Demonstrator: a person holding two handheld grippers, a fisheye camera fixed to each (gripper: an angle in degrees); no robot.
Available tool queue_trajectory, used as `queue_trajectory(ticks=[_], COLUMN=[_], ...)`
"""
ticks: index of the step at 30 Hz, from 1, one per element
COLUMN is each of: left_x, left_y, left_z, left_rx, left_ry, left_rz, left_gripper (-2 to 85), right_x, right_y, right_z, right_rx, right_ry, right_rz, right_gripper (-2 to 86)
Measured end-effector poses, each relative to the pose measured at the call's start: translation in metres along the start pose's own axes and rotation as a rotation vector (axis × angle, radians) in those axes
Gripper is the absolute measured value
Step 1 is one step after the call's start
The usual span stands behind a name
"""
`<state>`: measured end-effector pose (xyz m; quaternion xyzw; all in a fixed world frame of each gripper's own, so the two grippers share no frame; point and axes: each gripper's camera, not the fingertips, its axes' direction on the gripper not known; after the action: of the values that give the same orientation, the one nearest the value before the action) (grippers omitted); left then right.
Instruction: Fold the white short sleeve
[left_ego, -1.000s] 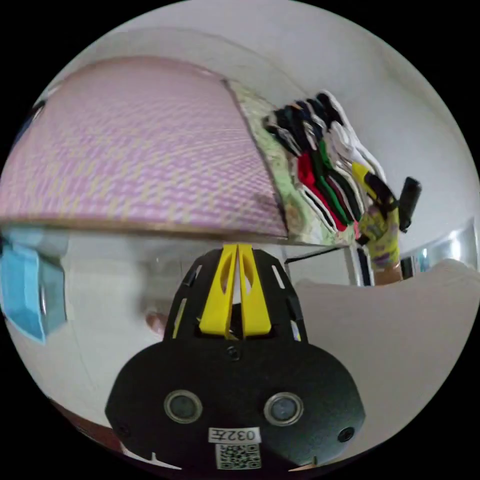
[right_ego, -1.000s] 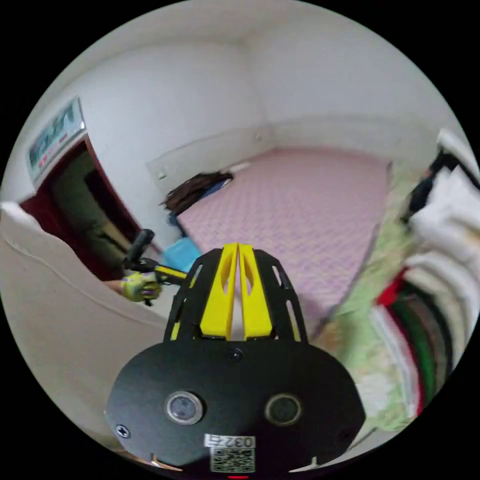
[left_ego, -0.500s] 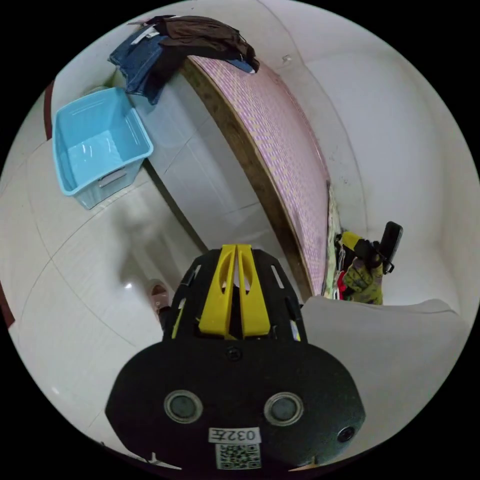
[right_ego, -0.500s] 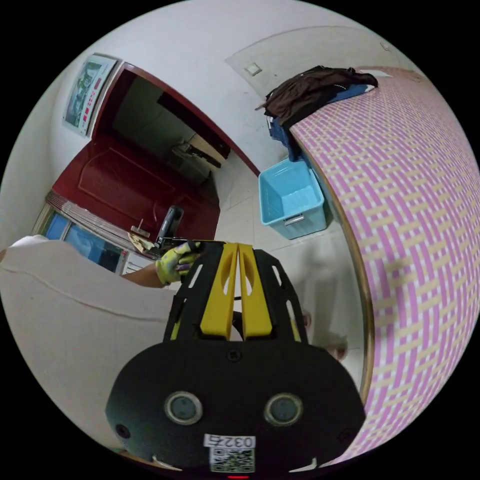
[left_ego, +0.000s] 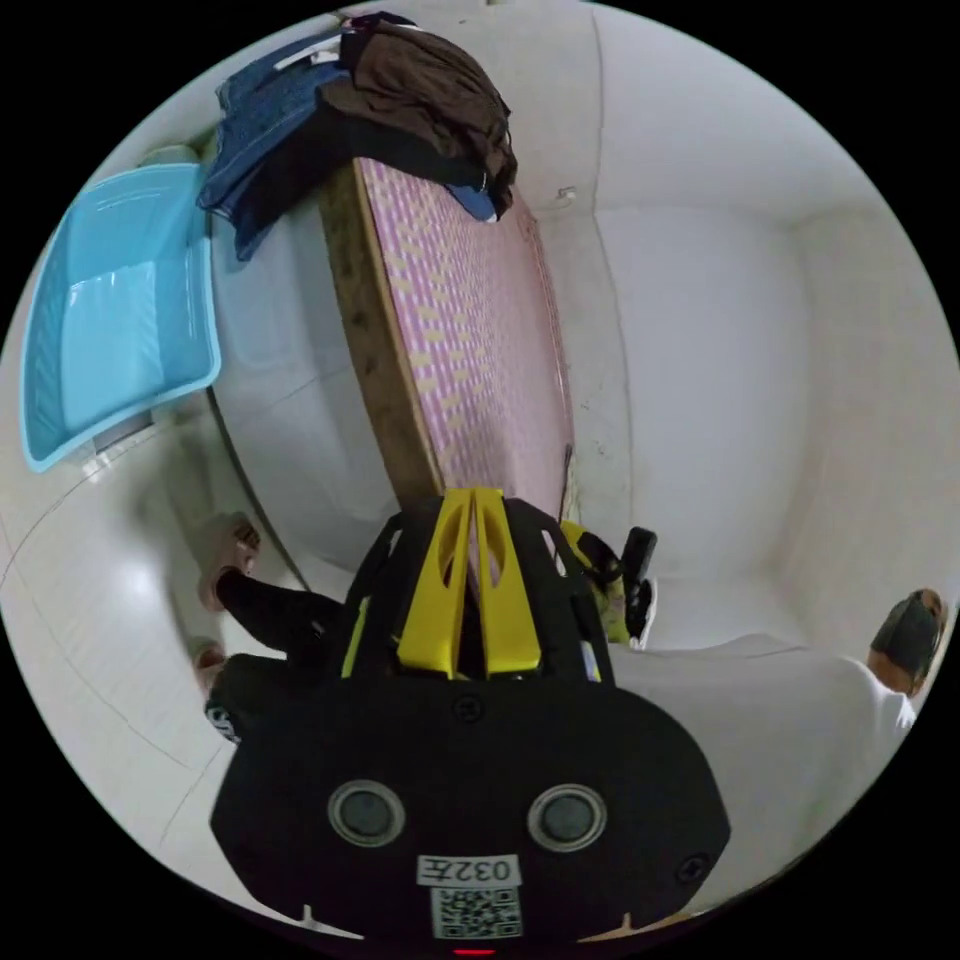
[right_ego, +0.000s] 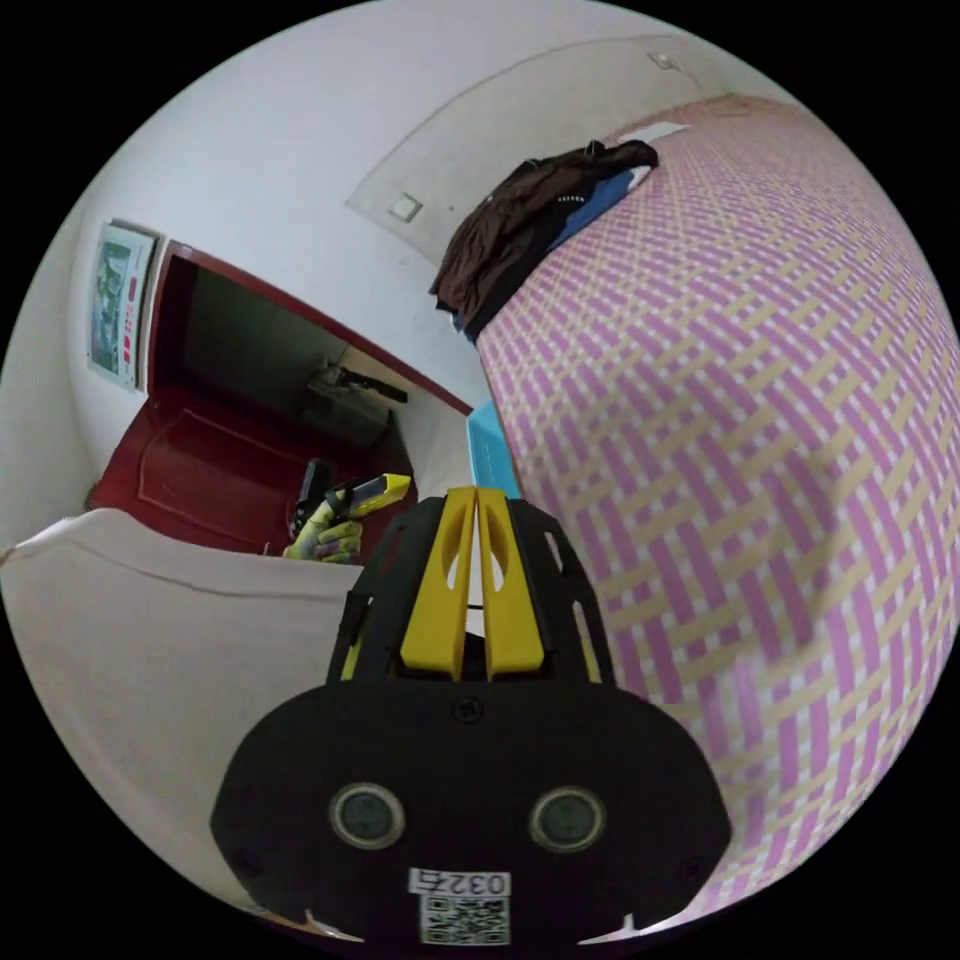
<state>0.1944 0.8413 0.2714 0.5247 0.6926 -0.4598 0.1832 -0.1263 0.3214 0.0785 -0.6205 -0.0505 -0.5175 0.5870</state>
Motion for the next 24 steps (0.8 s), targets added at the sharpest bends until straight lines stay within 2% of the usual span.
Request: queue_trajectory(ticks=[3,7,10,13,17,24], left_x=[-0.02,-0.057,-0.082,-0.108,-0.144,-0.183], left_y=[-0.061,-0.143,-0.212,-0.292,-0.403,-0.519], left_z=[-0.025,-0.065,-0.099,-0.137,-0.177,-0.177], left_rx=[0.098,0.312,0.432,0.53,0.635,0.618], left_ry=[0.016,0.188,0.259,0.247,0.199,0.097], left_rz=[-0.039,-0.146,-0.181,-0.207,-0.287,-0.448], left_gripper=[-0.6,0.9,2.4,3.8,6.7,6.9], right_x=[0.011,0.029,0.026,0.031,0.039,0.022], right_y=[-0.041,-0.085,-0.104,-0.114,-0.114,-0.122], right_z=[-0.007,-0.009,-0.01,-0.009,-0.017,0.0], right_rx=[0.06,0.093,0.091,0.09,0.195,0.261], right_ry=[0.017,-0.038,0.011,0.074,0.122,0.188], right_rz=[-0.04,0.007,-0.015,0.015,0.181,0.354], right_gripper=[-1.0,-1.0,-1.0,-1.0,-1.0,-1.0])
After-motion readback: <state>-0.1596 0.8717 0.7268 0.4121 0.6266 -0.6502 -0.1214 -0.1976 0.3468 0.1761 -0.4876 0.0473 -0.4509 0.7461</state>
